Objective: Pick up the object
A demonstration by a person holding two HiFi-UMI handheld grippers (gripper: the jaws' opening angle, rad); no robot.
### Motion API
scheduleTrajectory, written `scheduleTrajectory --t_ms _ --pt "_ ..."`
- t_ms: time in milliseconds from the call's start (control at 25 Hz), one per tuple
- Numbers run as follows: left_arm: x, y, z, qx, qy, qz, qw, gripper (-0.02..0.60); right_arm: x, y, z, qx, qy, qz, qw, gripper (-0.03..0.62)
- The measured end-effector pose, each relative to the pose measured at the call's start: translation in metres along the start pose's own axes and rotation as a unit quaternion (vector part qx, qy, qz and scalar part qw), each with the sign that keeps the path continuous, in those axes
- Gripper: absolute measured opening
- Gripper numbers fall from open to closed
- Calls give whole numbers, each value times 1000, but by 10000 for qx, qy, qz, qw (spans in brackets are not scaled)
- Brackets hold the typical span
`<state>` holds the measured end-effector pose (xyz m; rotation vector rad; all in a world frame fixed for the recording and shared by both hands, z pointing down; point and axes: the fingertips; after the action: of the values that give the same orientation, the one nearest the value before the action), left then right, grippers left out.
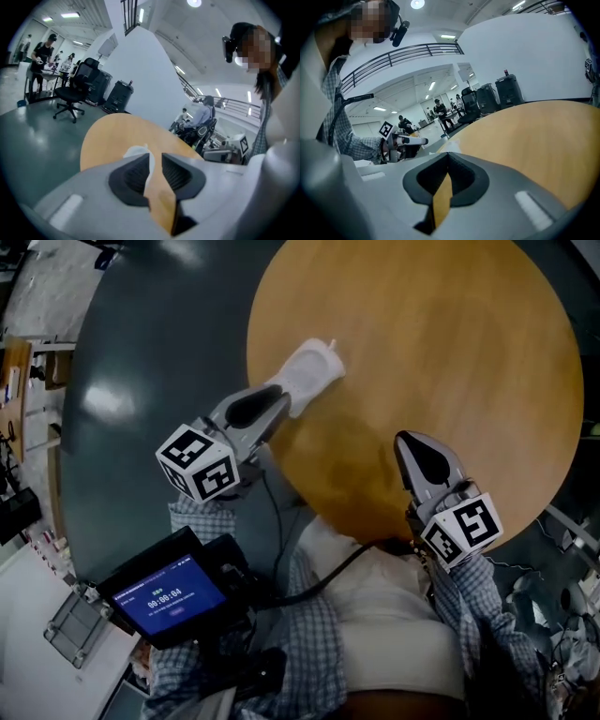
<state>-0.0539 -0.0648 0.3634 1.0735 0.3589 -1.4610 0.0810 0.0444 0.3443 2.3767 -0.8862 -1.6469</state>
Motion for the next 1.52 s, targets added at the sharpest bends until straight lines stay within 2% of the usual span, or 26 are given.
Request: scheduleTrajectory --t_ms 160,320,480,600,760,920,1120,1360,1520 --pt "4 9 8 -192 348 580 9975 126 2 -11 2 -99 59 13 9999 6" --pt "-15 30 29 -463 461 1234 9902 178 -4 -9 -10 -273 176 59 9995 5" --pt "-26 20 14 -720 454 1613 9832 186 -7 -42 10 -508 283 110 9982 5" --pt "-31 17 6 -873 617 1894 9761 186 -9 -59 19 -628 367 156 9972 5" --pt "-35 32 7 -1227 658 2194 9657 186 -10 -51 9 -685 452 223 9964 5" --pt "-49 40 3 -1323 649 2488 9573 176 -13 -55 5 -743 505 243 9957 5" --pt "-49 22 -9 -1413 743 2450 9563 158 -16 -68 25 -815 530 240 9950 5" --pt "-35 21 1 -1264 436 1785 9748 110 -18 -65 25 -765 455 180 9959 5" --pt "-18 29 4 -1179 268 1444 9821 107 -6 -62 13 -740 382 117 9965 5"
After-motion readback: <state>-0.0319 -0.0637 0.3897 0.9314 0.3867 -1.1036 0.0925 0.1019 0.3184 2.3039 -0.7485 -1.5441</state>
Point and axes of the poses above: the fingertips, and each gripper's own axes: y forward along the fingers, z to its left, x out of its top
